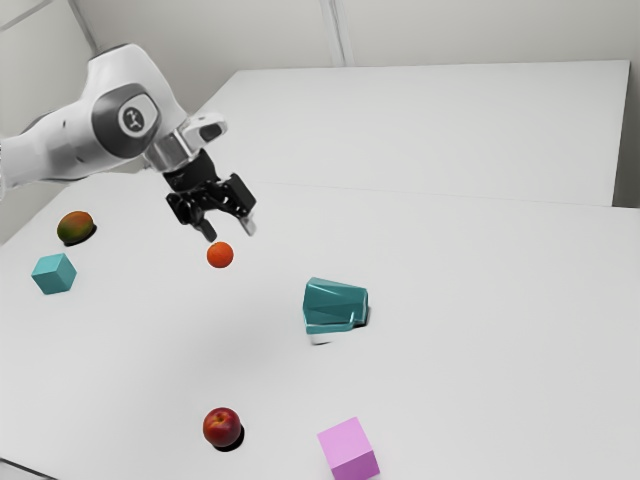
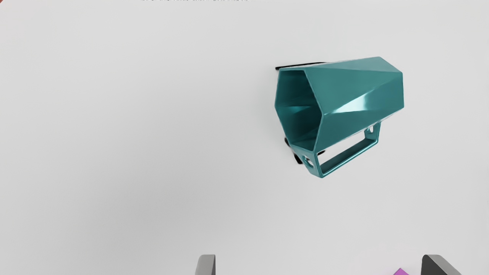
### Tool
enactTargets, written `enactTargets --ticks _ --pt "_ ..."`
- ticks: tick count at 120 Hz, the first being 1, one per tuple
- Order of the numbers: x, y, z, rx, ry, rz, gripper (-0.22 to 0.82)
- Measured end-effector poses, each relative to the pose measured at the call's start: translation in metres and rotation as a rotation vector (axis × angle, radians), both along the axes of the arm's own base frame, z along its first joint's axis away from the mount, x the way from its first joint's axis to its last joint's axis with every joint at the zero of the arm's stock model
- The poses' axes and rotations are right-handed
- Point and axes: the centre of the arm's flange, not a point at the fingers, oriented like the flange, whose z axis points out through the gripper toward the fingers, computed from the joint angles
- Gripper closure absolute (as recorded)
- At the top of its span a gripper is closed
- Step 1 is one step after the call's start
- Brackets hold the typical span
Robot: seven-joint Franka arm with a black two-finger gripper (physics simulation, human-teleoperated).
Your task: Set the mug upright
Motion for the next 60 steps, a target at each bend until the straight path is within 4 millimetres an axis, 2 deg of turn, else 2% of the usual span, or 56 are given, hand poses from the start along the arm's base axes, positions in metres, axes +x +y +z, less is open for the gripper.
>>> enactTargets --ticks 21,60 --pt "-0.006 -0.005 -0.052 -0.154 -0.032 0.067 0.02" --pt "-0.011 -0.001 -0.114 -0.389 -0.115 0.196 0.02"
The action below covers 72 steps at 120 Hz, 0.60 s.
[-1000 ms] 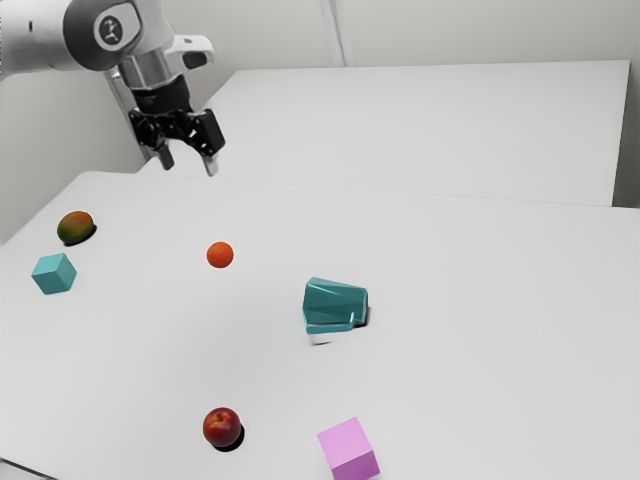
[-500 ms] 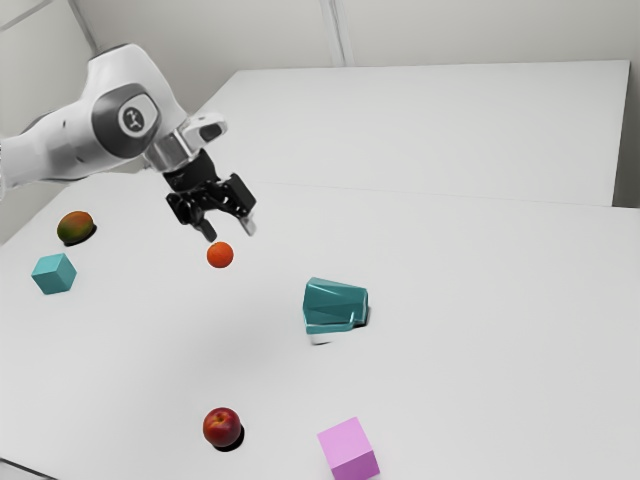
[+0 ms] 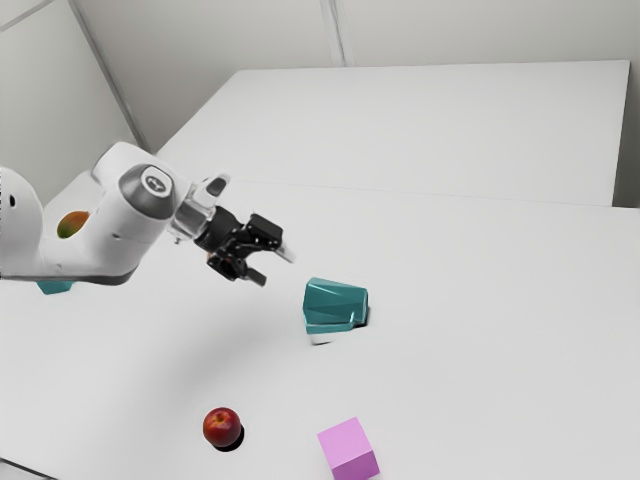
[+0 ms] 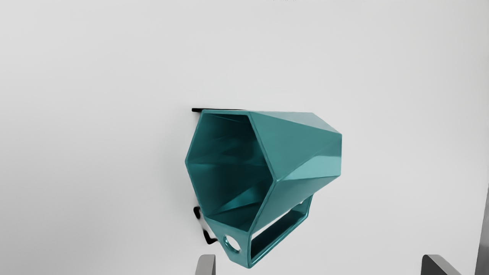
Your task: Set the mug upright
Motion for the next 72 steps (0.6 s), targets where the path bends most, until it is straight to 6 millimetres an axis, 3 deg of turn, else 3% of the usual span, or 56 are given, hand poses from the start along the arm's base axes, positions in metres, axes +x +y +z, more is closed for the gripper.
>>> enactTargets --ticks 42,72 --pt "0.000 0.005 -0.061 -0.118 -0.028 0.052 0.02" --pt "-0.002 -0.002 -0.082 -0.217 -0.101 0.087 0.02"
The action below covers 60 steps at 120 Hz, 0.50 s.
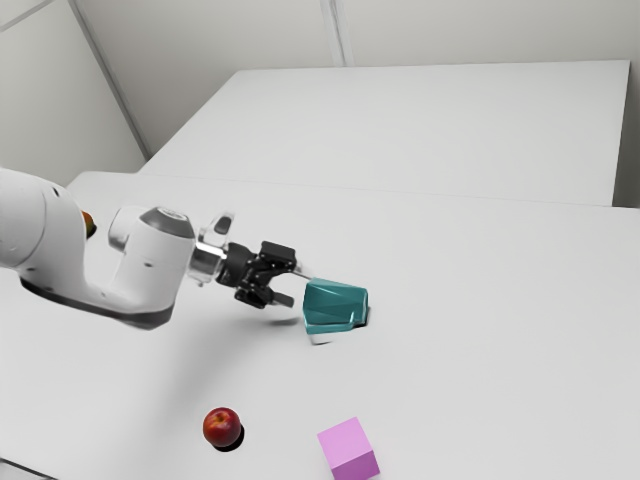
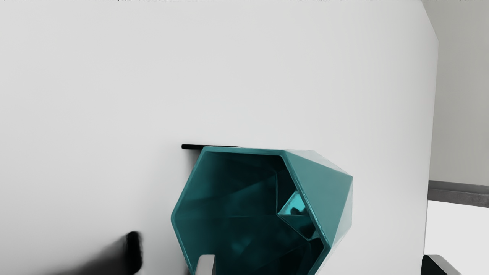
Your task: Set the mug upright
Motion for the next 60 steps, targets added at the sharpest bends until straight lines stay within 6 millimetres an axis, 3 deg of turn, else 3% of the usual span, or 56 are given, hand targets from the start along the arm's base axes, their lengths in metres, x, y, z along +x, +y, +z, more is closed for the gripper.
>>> enactTargets --ticks 60 --pt "-0.008 -0.020 -0.026 -0.090 -0.145 -0.045 0.02"
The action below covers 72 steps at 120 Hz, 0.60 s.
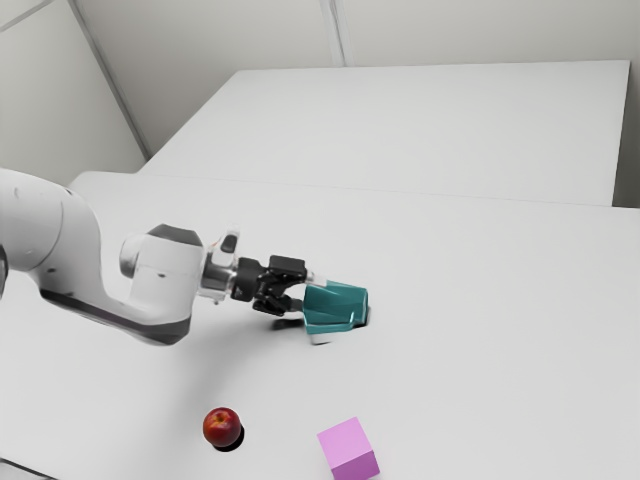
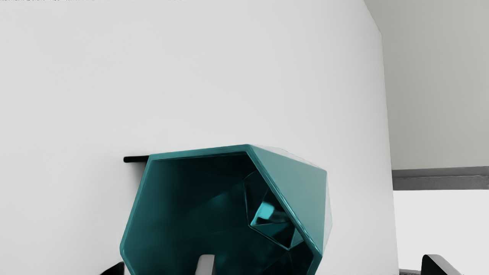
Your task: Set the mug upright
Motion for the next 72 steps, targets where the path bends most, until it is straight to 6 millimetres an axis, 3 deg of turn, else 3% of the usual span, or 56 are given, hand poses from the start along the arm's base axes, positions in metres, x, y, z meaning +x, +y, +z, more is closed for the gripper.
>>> enactTargets --ticks 35,72 --pt "0.000 -0.011 -0.002 -0.037 -0.084 -0.048 0.06" --pt "0.000 -0.014 0.000 -0.041 -0.150 -0.083 0.38"
